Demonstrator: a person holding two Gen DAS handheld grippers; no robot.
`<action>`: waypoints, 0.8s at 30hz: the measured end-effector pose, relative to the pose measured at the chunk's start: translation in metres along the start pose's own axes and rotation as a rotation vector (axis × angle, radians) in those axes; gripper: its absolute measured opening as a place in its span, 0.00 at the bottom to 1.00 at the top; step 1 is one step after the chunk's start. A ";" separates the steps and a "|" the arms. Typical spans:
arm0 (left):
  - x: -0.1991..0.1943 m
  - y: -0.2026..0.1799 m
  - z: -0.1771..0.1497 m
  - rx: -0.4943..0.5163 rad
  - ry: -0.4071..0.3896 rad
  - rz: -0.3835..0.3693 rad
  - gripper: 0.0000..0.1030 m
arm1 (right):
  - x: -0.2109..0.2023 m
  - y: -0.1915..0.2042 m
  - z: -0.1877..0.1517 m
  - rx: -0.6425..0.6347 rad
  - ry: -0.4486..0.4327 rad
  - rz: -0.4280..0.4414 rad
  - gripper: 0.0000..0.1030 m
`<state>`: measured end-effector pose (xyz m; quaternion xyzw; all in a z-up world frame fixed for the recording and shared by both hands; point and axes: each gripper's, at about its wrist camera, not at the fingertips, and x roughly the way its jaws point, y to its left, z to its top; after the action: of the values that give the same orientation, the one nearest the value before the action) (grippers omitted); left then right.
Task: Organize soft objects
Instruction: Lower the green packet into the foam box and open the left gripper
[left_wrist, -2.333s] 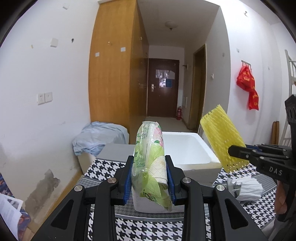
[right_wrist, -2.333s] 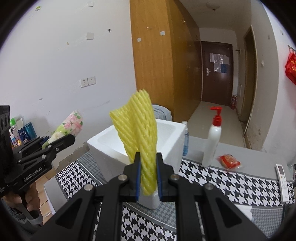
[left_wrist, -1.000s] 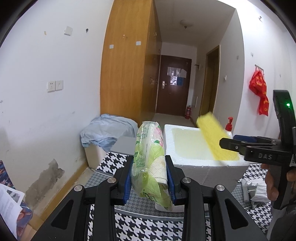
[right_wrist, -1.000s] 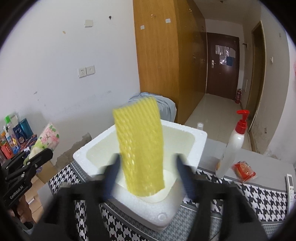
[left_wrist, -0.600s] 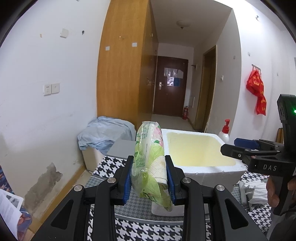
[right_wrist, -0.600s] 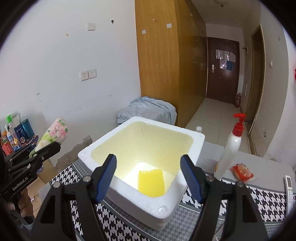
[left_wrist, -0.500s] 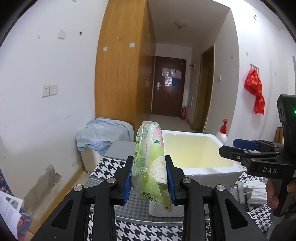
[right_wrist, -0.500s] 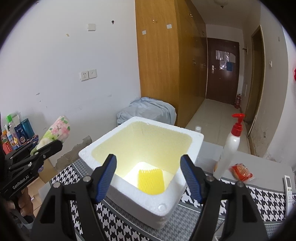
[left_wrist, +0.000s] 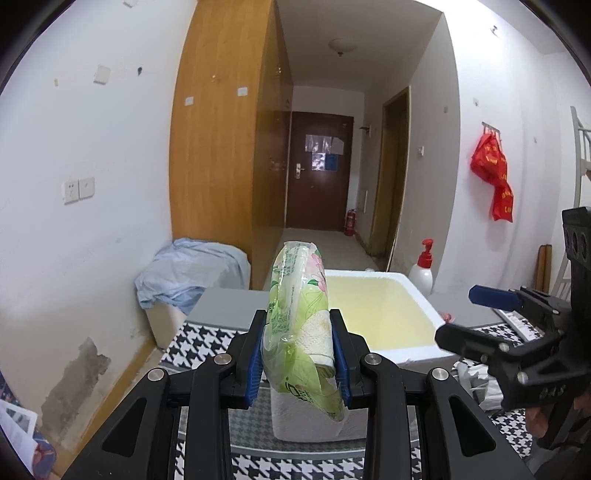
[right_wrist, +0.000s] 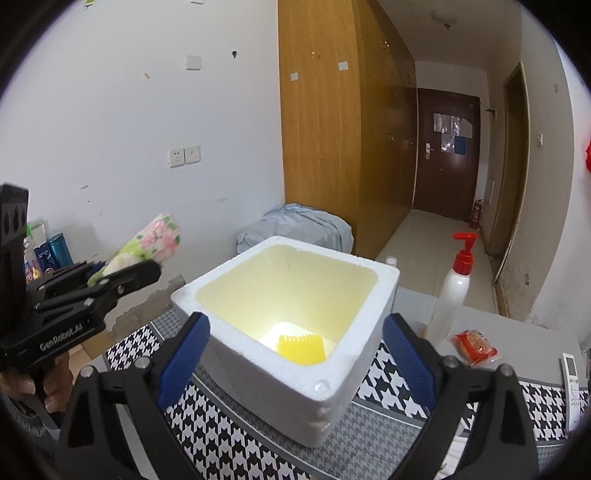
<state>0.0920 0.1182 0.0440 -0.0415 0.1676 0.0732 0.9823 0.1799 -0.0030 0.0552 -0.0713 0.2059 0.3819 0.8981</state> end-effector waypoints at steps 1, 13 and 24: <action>0.002 -0.001 0.001 0.004 0.004 -0.004 0.33 | -0.001 0.000 -0.001 -0.004 -0.005 0.005 0.94; 0.019 -0.019 0.012 0.030 0.026 -0.051 0.33 | -0.016 -0.011 -0.009 0.012 -0.020 -0.020 0.96; 0.036 -0.035 0.017 0.048 0.046 -0.087 0.33 | -0.031 -0.026 -0.013 0.025 -0.023 -0.069 0.96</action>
<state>0.1366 0.0905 0.0498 -0.0267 0.1901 0.0255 0.9811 0.1753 -0.0453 0.0556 -0.0625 0.1978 0.3489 0.9139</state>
